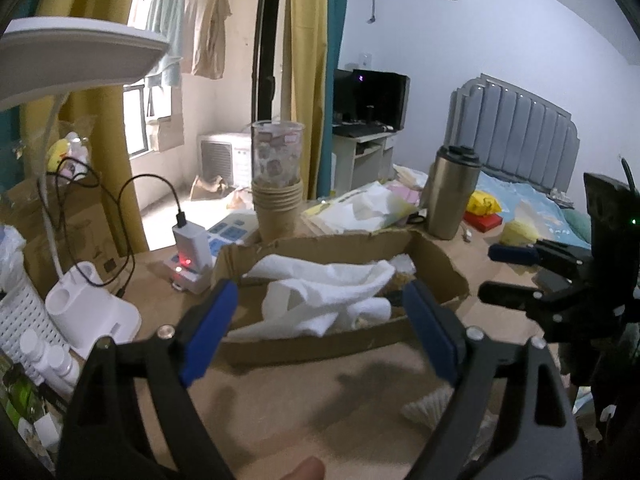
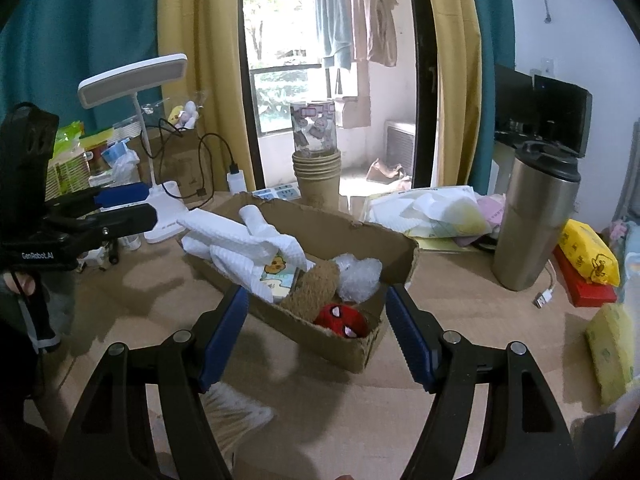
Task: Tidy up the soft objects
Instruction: 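Move both tools back toward the cotton swab bag and grey socks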
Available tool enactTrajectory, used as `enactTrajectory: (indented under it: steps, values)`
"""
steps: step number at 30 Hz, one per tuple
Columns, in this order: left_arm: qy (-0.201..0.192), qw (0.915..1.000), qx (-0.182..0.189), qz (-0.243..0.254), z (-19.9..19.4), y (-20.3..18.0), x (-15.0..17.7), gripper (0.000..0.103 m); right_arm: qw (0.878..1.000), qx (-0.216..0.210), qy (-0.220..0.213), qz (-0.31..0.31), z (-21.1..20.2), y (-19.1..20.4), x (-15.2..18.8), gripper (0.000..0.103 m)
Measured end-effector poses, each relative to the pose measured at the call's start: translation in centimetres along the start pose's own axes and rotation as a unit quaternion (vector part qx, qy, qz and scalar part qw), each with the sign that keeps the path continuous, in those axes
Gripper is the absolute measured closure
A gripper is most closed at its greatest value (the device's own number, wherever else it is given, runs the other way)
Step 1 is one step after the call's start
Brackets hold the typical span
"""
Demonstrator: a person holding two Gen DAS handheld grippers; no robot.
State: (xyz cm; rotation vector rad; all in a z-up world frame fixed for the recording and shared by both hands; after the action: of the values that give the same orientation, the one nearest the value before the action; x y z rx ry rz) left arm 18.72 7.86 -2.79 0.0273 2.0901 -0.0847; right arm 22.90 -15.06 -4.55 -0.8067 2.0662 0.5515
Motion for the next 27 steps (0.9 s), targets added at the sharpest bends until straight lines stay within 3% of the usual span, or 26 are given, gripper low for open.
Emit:
enactTrajectory:
  steps: [15, 19, 27]
  values:
    - [-0.003, 0.9997, 0.01, -0.021, -3.3, -0.9, 3.1, 0.016, 1.0, -0.011, 0.004, 0.004, -1.5, 1.8, 1.7, 0.028]
    - [0.0, 0.9995, -0.031, -0.001, -3.3, -1.7, 4.1, 0.016, 1.0, -0.016, 0.012, 0.004, -1.4, 2.3, 2.5, 0.028]
    - [0.007, 0.9997, -0.021, -0.014, -3.8, -2.1, 5.7, 0.016, 0.999, -0.025, 0.026, 0.002, -0.7, 3.3, 3.3, 0.028]
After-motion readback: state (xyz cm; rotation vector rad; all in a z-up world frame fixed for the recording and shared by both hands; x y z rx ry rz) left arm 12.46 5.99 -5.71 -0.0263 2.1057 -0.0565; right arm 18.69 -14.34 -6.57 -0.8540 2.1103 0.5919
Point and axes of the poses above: each gripper's, at about its wrist camera, not at the fingertips, and z roughly the way its jaws point, y to its left, x to its underside, the point moved 2 cm from there along z, roughly the way its jaws point, and after that the axes turned 5 degrees about -x, right-handed, at the moved point
